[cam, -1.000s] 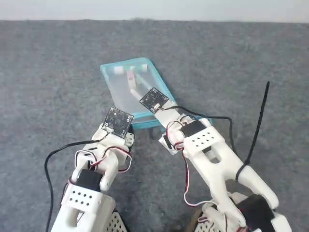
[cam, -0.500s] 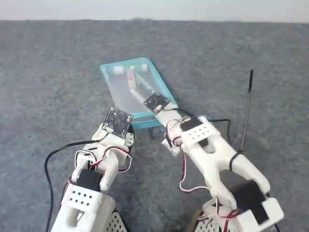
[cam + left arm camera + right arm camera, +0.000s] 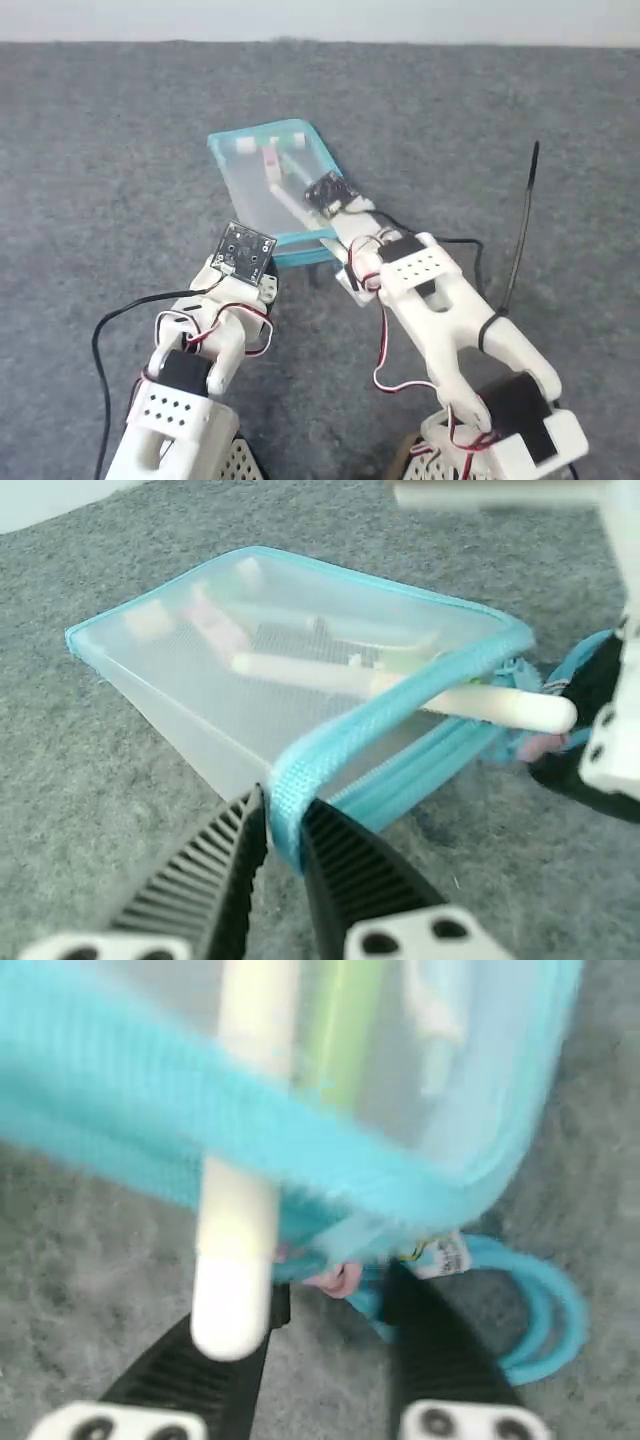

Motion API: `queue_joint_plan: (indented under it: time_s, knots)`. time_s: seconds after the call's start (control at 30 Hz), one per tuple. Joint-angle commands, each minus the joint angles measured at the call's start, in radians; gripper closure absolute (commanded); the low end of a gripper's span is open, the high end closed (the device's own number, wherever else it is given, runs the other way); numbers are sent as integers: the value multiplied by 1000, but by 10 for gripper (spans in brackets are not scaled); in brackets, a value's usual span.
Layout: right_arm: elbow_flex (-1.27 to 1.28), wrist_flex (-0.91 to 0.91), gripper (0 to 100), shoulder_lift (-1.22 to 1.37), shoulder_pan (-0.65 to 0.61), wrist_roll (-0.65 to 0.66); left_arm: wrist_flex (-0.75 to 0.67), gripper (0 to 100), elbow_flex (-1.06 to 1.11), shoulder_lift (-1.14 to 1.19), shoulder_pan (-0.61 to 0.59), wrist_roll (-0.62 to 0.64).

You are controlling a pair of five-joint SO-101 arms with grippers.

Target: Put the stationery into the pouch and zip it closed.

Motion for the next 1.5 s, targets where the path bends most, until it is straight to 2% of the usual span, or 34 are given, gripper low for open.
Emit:
queue_joint_plan:
  time_s: [0.0, 0.17, 0.27, 0.4, 0.57, 0.7, 0.83, 0.97, 1.23, 1.47]
  knots:
    - [-135, 36, 965, -22, 15, -26, -3, 988, -21, -18, 6, -5]
    - [-252, 117, 991, -22, 16, -58, -3, 988, -21, -18, 6, -6]
    - [-316, 252, 991, -22, 54, -89, -3, 988, -21, -18, 3, -6]
    - [-365, 404, 990, -21, 171, -89, -3, 988, -21, -18, 6, -6]
    - [-367, 395, 990, -13, 334, -51, -3, 988, -21, -18, 6, -5]
    - [-318, 394, 983, -22, 257, 97, -3, 988, -21, -18, 5, -5]
    - [-276, 355, 869, -10, 189, 118, -3, 988, -21, -18, 3, -5]
    - [-213, 272, 784, -10, 185, 117, -3, 988, -21, -18, 2, -5]
    - [-180, 194, 800, -8, 243, 43, 0, 988, -19, -18, 6, -5]
    - [-186, 185, 800, 31, 193, 35, 2, 988, -19, -18, 3, -6]
